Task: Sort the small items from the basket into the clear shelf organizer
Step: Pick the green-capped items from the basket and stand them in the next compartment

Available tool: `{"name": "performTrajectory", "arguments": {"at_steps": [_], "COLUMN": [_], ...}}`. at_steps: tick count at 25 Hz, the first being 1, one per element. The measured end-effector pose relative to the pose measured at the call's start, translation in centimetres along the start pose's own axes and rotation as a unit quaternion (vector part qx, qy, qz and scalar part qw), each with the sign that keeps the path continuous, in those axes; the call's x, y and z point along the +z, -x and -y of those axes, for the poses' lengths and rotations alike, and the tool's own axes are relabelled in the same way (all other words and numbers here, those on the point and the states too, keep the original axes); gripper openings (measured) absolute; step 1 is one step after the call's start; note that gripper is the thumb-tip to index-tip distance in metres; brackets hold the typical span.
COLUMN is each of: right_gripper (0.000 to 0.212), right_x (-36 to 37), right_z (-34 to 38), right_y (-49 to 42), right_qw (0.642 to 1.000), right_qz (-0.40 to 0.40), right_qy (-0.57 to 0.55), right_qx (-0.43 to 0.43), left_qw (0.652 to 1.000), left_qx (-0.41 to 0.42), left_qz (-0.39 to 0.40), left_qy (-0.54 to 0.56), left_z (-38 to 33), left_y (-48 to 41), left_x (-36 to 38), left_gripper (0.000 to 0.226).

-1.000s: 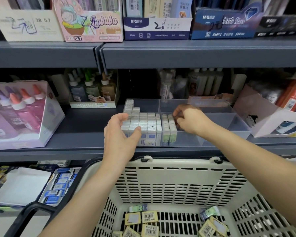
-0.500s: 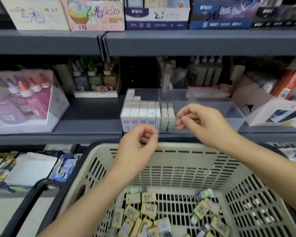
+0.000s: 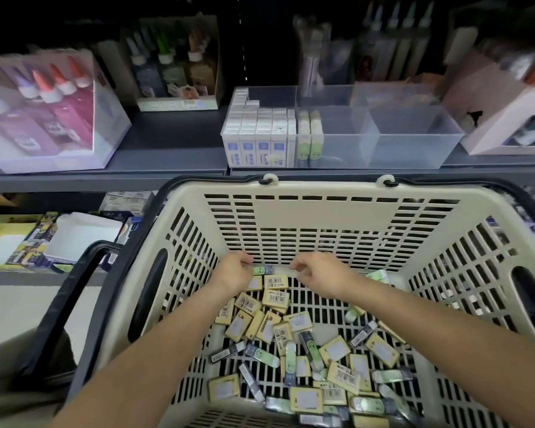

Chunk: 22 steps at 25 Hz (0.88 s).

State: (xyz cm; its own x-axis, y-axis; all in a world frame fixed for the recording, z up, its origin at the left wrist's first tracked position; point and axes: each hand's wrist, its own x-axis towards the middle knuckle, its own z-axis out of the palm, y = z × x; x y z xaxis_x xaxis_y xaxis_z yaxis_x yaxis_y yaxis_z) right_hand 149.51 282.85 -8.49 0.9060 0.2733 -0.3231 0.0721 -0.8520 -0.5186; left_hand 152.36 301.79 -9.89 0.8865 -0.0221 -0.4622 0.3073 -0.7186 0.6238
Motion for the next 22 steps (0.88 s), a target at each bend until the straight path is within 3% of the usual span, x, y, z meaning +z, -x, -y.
{"name": "performTrajectory", "arguments": {"at_steps": [3,6,12,13,18,20,22], "right_gripper": [0.034,0.04,0.026,0.026,0.02,0.009,0.008], "right_x": [2.6,4.1,4.5,4.4,3.1,2.4,2.0], "right_z": [-0.1,-0.4,-0.6,-0.5,-0.1,0.0,-0.4], "right_y": [-0.7,-1.0,-1.2,-1.1,-0.4,0.2,1.3], "right_qw": [0.999,0.997,0.999,0.999,0.986,0.984,0.991], "right_qz": [-0.017,-0.011,-0.031,-0.034,-0.123,-0.098,-0.021], "right_qy": [0.025,0.047,0.002,-0.009,-0.11,-0.144,-0.117], "right_qx": [-0.044,-0.061,-0.041,-0.025,0.028,0.033,0.058], "left_qw": [0.999,0.998,0.993,0.994,0.99,0.975,0.957], "left_qx": [-0.007,-0.022,-0.025,-0.011,0.089,0.062,-0.004], "left_qz": [0.03,-0.004,0.016,0.008,0.054,0.075,0.099], "left_qy": [-0.038,-0.064,-0.117,-0.106,0.096,0.198,0.273], "left_z": [0.9,0.9,0.9,0.6,-1.6,-2.4,-2.8], "left_y": [-1.0,-1.6,-1.1,-1.0,0.2,0.8,1.3], "left_x": [0.6,1.5,2.9,2.9,2.7,2.9,3.1], "left_gripper": [0.036,0.035,0.008,0.014,0.019,0.014,0.012]}}
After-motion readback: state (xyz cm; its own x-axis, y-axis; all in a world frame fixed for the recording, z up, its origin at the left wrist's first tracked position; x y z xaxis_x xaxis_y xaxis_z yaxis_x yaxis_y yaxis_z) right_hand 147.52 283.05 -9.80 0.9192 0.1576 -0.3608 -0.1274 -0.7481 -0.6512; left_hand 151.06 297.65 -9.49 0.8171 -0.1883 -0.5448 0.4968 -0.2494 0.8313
